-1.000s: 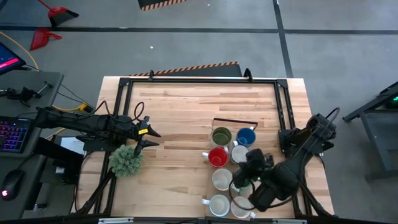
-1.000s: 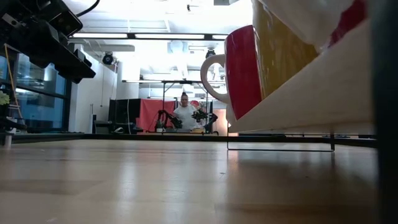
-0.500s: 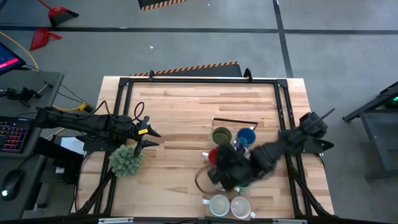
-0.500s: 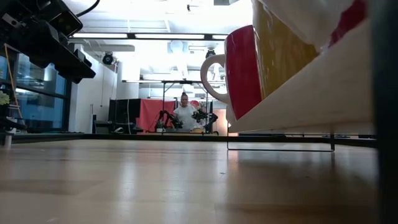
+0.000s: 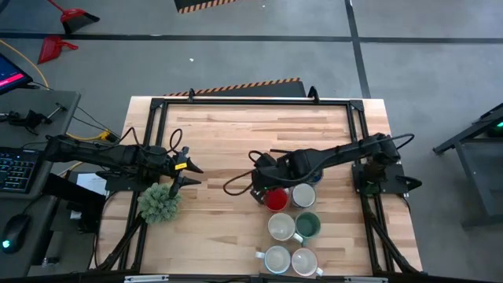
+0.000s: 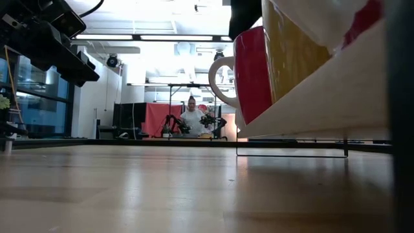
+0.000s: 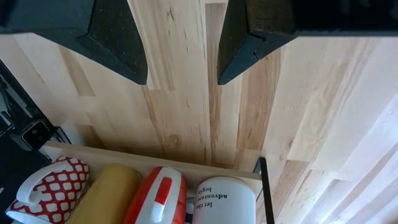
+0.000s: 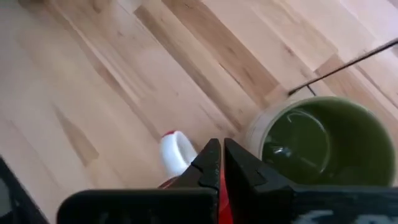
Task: Place coffee mugs
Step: Adjust the mugs on the shelf
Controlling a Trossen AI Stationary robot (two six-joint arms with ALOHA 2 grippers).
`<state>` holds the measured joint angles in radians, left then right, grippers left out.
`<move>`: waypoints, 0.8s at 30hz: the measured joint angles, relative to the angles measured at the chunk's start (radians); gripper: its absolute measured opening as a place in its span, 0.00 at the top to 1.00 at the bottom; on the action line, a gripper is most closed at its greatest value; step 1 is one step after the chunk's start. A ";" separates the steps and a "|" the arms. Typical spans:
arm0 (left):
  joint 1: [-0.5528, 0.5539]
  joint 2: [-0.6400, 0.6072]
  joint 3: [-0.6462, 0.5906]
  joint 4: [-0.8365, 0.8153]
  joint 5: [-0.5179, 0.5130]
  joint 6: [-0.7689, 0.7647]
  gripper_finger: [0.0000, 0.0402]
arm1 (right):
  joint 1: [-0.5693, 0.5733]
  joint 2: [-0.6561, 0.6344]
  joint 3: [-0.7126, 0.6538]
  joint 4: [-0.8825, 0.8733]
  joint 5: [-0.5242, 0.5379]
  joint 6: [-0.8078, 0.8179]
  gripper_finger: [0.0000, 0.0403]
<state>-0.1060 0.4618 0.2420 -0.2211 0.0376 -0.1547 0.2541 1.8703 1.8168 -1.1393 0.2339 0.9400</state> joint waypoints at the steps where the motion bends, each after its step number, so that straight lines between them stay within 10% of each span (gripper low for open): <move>1: 0.000 0.000 0.000 0.000 0.000 0.000 0.54 | -0.008 0.005 0.000 -0.001 -0.004 -0.008 1.00; 24: 0.000 0.000 0.000 0.000 0.000 0.000 0.54 | -0.032 0.090 0.000 -0.061 -0.063 -0.025 1.00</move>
<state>-0.1062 0.4618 0.2420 -0.2211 0.0376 -0.1543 0.2222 1.9601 1.8172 -1.2005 0.1714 0.9150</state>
